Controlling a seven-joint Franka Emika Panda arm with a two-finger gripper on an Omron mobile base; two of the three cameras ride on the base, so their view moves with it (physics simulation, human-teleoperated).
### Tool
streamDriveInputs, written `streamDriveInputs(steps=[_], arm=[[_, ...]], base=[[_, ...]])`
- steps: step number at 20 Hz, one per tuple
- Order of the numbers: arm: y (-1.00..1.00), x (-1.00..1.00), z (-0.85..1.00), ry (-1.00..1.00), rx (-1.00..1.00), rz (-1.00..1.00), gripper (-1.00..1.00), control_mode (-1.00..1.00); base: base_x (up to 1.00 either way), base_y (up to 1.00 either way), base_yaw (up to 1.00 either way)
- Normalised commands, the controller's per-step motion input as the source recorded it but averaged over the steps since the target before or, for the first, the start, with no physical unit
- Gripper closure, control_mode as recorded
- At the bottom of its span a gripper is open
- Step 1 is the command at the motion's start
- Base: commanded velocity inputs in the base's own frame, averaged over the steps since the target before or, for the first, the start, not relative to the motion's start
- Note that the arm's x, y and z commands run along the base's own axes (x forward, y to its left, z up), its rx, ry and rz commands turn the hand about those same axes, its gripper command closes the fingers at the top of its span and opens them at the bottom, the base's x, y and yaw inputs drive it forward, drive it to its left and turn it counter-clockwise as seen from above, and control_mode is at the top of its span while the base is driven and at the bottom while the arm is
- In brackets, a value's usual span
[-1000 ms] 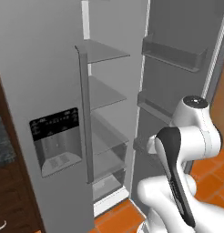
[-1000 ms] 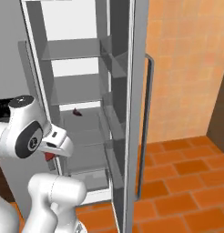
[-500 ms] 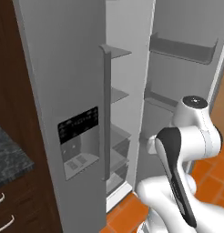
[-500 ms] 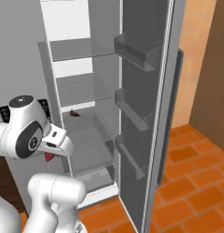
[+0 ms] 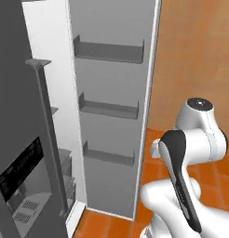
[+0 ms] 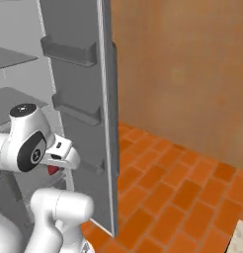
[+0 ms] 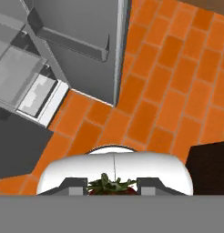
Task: Take the strawberry from the fridge and place it on top of the pancake, located on the dining counter.
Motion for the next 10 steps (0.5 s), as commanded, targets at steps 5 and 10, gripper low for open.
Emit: streamDriveInputs(steps=[5, 10], arm=[[0.00, 0.00, 0.00, 0.00, 0.00, 0.00, 1.00, 1.00], [0.00, 0.00, 0.00, 0.00, 0.00, 0.00, 1.00, 1.00]], base=[[0.04, -0.10, -0.87], [0.29, -0.40, -0.74]])
